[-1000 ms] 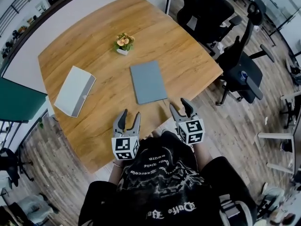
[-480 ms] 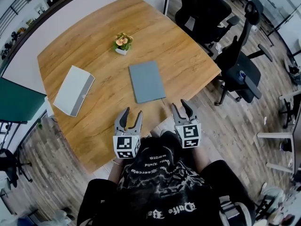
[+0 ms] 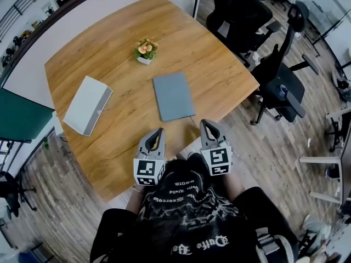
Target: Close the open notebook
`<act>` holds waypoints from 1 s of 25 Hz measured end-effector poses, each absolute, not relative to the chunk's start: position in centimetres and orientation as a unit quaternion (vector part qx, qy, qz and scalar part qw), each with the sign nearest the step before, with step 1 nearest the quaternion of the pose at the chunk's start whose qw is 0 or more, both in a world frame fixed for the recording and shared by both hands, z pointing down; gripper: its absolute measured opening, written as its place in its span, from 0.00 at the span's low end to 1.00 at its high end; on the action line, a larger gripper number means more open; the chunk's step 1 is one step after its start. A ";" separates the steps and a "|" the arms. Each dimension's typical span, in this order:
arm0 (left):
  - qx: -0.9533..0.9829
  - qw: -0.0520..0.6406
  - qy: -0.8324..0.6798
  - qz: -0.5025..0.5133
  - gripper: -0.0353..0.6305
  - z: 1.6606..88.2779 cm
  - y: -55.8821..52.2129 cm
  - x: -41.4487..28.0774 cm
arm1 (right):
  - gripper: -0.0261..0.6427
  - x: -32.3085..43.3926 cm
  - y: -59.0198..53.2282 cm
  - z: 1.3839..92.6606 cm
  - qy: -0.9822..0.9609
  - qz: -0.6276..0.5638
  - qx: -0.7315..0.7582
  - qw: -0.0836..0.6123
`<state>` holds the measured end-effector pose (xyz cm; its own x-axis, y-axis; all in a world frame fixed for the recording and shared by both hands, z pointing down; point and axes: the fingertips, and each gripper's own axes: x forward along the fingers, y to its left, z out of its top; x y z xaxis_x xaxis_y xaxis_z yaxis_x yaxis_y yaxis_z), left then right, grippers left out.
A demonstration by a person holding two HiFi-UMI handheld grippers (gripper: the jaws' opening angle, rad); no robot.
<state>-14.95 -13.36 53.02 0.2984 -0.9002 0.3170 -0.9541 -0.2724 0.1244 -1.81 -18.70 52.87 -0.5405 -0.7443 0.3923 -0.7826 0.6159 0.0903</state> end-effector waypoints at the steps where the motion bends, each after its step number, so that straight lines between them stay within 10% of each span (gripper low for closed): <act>1: 0.793 0.145 -0.585 0.088 0.09 53.1 -13.4 -15.0 | 0.05 -2.0 -18.6 52.9 -0.878 0.048 0.432 0.201; 25: 0.793 0.125 -0.591 0.083 0.09 53.0 -13.1 -15.3 | 0.05 -3.0 -17.3 54.2 -0.883 0.043 0.403 0.237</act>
<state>-15.31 -13.12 53.00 0.2885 -0.9158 0.2793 -0.9573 -0.2708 0.1009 -2.99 -17.27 54.24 -0.5634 -0.6909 0.4531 -0.7313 0.6722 0.1157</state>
